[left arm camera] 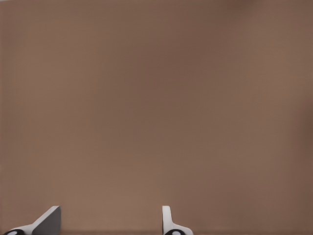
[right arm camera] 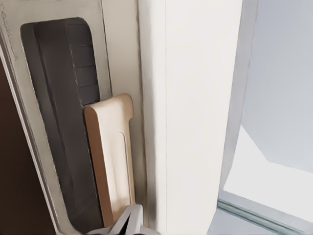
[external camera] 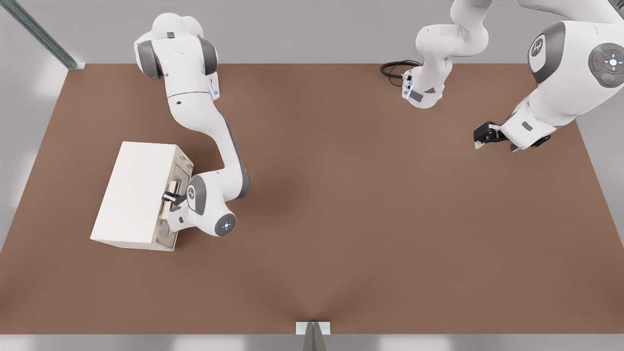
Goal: Keep left arm still and open the oven door with right arm
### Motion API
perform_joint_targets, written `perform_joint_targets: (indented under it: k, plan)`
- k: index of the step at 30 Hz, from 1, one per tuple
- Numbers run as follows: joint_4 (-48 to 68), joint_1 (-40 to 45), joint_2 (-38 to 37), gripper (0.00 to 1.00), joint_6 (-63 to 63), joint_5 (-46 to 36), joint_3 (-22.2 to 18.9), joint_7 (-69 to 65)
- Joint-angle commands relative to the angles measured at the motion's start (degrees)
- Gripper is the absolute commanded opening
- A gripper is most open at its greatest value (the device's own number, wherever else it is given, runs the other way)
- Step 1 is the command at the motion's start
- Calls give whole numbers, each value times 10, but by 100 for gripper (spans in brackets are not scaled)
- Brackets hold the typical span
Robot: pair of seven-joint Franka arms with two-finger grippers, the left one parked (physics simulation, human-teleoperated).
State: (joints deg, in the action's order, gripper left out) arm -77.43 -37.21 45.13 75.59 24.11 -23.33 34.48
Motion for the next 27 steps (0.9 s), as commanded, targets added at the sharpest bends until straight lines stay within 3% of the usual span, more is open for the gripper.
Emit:
perform_joint_targets:
  k: [1, 6, 8, 9, 10, 12, 13, 14, 22, 27]
  plan:
    - [2, -2, 0, 21, 3, -1, 0, 28]
    - [55, -32, 8, 21, 24, -9, 22, 96]
    - [99, -29, -3, 21, 25, -38, 23, 49]
    - [102, -9, -40, 21, 26, -86, 24, 18]
    - [91, 32, -117, 21, 47, -206, 27, -42]
    - [63, 114, -199, 22, 56, -347, 31, -184]
    - [53, 134, -222, 67, 59, -363, 30, -216]
    - [57, 135, -222, 100, 54, -337, 30, -216]
    - [49, 167, -323, 100, 90, -326, 34, -263]
    - [50, 167, -320, 100, 89, -310, 35, -275]
